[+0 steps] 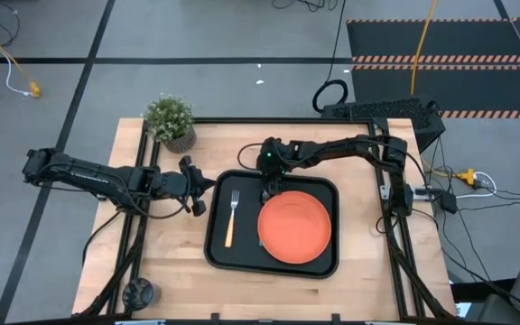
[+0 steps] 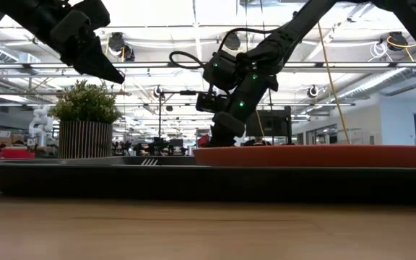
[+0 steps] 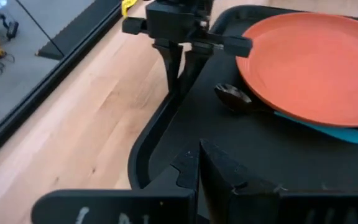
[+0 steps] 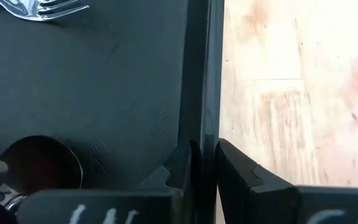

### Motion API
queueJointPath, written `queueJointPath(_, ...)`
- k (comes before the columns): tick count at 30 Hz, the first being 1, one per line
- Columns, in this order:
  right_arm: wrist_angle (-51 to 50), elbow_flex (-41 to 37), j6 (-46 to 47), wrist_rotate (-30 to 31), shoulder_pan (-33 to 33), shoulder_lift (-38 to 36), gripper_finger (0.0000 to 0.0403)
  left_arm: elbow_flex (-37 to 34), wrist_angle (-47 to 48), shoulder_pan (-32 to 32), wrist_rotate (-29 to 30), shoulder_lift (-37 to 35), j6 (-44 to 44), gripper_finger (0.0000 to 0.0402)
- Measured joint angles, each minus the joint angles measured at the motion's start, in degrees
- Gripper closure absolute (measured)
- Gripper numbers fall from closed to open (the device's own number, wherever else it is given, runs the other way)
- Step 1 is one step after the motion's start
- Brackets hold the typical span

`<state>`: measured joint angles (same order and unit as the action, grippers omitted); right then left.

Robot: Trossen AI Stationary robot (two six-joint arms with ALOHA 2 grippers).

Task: Pick and place plate/cup/fork/spoon on tray
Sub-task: Move the black table tray from right to center table

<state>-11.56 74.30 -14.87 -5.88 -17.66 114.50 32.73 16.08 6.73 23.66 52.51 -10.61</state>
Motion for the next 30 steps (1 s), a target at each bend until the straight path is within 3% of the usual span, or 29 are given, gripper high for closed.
queueJointPath(6, 1.49, 0.0, -1.85, -0.43, -0.1, 0.0, 0.0367, 0.0, -4.31, -1.16, -0.14, -0.01, 4.6, 0.0385)
queueJointPath(18, 6.16, 0.02, -2.86, -1.88, -0.28, 0.0, 0.0364, 0.0, -5.32, -4.81, -2.73, 0.0, 3.92, 0.0385)
queueJointPath(30, 9.94, 0.17, -0.76, -0.56, -0.28, -0.17, 0.0232, 0.0, -5.25, -4.84, -2.77, -0.01, 4.08, 0.0385)
